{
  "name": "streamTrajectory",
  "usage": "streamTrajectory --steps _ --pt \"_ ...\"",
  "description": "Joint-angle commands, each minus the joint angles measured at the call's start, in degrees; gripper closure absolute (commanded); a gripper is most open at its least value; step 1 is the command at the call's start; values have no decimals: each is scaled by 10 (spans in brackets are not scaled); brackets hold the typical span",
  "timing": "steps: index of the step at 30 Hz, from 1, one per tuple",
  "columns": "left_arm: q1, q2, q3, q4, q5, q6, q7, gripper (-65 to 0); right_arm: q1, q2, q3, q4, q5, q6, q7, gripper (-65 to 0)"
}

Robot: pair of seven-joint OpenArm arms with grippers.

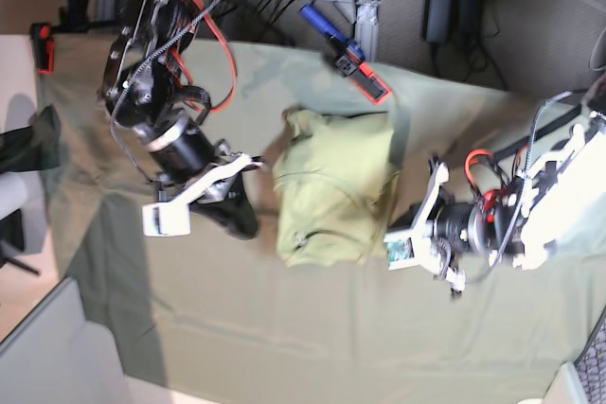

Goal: Fold the T-shirt properly
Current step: 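Grasp the bundle's edges with both grippers and fold them inward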

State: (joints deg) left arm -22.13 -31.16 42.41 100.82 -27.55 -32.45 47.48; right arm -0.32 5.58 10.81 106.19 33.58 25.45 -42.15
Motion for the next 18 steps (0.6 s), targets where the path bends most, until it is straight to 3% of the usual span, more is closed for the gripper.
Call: streamTrajectory --steps 1,8,11,18 --pt "-8 7 -6 8 -1 -9 -12 -18 25 3 -12 -7 -7 20 20 0" --pt "24 56 -6 -11 17 -17 -27 -18 123 3 -85 -169 -78 20 51 0" --pt "41 57 -6 -33 22 -39 -46 -18 151 3 -116 -254 -104 20 78 0" --pt "78 57 -6 -108 82 -39 -134 -18 171 3 -171 -406 -194 19 149 0"
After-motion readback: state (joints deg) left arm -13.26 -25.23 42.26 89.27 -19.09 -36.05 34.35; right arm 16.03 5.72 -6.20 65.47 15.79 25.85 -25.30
